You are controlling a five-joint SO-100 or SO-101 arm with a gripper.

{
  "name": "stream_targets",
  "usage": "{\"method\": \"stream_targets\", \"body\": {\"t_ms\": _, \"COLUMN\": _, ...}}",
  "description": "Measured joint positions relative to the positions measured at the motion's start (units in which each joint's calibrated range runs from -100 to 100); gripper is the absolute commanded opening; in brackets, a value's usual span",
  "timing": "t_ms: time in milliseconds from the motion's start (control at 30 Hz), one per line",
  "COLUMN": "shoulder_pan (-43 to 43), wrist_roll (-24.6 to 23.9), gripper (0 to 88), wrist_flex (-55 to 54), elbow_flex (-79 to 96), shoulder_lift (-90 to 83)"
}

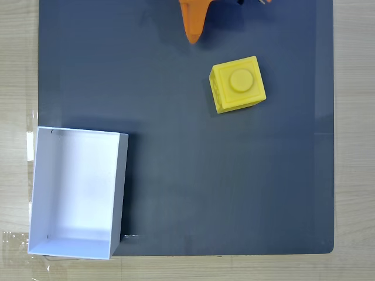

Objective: Grasp a yellow block and put it in the box

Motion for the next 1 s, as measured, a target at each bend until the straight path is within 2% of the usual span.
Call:
{"method": "stream_targets", "body": {"t_ms": 733, "shoulder_pan": 0.54, "wrist_roll": 0.00, "gripper": 1.8, "wrist_flex": 0.26, "elbow_flex": 0.00, "shoulder_lift": 0.51}}
{"method": "stream_targets", "body": {"t_ms": 1000, "shoulder_pan": 0.81, "wrist_roll": 0.00, "gripper": 2.3, "wrist_flex": 0.35, "elbow_flex": -17.16, "shoulder_lift": 22.42}}
